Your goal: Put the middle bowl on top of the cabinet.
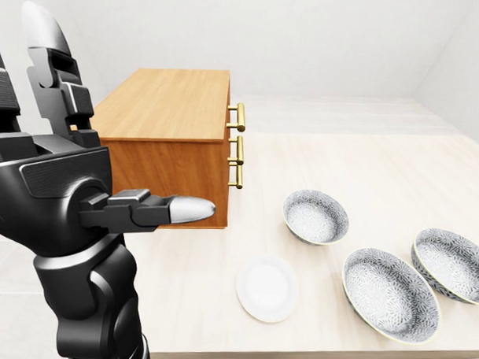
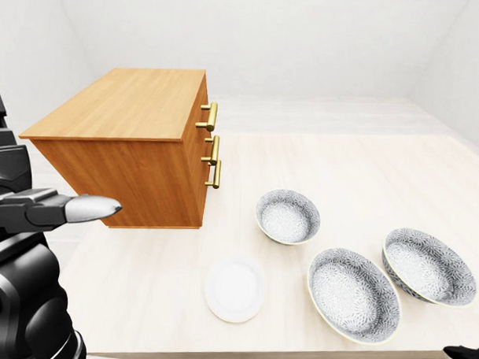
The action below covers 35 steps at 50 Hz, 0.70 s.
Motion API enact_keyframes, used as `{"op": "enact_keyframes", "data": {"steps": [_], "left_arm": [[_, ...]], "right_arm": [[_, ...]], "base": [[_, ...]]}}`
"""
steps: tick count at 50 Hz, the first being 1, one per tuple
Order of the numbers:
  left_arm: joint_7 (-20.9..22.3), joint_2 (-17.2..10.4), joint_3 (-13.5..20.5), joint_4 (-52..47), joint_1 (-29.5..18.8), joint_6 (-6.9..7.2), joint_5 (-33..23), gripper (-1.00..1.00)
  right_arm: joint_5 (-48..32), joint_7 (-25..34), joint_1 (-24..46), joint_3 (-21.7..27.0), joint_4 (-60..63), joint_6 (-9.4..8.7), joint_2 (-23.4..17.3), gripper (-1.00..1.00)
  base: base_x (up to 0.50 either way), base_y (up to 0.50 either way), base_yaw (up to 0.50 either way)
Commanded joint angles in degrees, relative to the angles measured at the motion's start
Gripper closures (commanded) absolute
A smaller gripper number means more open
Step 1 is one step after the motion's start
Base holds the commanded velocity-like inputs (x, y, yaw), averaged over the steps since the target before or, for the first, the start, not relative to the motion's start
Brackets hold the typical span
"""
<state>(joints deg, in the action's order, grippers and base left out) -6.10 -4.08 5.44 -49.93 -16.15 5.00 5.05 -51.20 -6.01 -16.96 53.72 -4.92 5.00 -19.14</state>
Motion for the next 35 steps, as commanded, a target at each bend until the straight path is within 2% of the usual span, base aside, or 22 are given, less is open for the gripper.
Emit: {"op": "enact_keyframes", "data": {"steps": [1,6,11,17,19,32,35], "left_arm": [[0.06,0.06,-0.04,-0.18,-0.01,0.0,-0.14,-1.0],[0.09,0.09,-0.01,-0.08,0.11,0.0,-0.19,-1.0],[0.06,0.1,0.01,-0.1,-0.04,0.0,-0.19,-1.0],[0.12,0.15,0.2,0.17,0.11,0.0,0.04,-1.0],[0.21,0.21,0.23,0.29,0.13,0.0,0.24,-1.0],[0.06,0.07,0.3,0.3,0.04,0.0,0.51,-1.0],[-0.01,0.06,0.29,0.24,0.02,0.0,0.5,-1.0]], "right_arm": [[-5.41,-3.57,0.63,-3.31,-2.23,0.0,-1.78,-1.0],[-7.39,-5.23,0.34,-4.6,-4.06,0.0,-2.51,-1.0],[-6.99,-4.33,0.28,-5.43,-4.74,0.0,-2.99,-1.0],[-8.69,-5.45,1.37,-8.6,-8.48,0.0,-4.29,-1.0],[-6.05,-1.59,0.85,-8.87,-7.97,0.0,-4.2,-1.0],[-9.47,-5.5,-0.04,-9.33,-12.73,0.0,-6.42,-1.0],[-8.57,-4.73,0.13,-9.44,-13.8,0.0,-6.85,-1.0]], "base": [[0.0,0.0,0.0],[0.0,0.0,0.0],[0.0,0.0,0.0],[0.0,0.0,0.0],[0.0,0.0,0.0],[0.0,0.0,0.0],[0.0,0.0,0.0]]}}
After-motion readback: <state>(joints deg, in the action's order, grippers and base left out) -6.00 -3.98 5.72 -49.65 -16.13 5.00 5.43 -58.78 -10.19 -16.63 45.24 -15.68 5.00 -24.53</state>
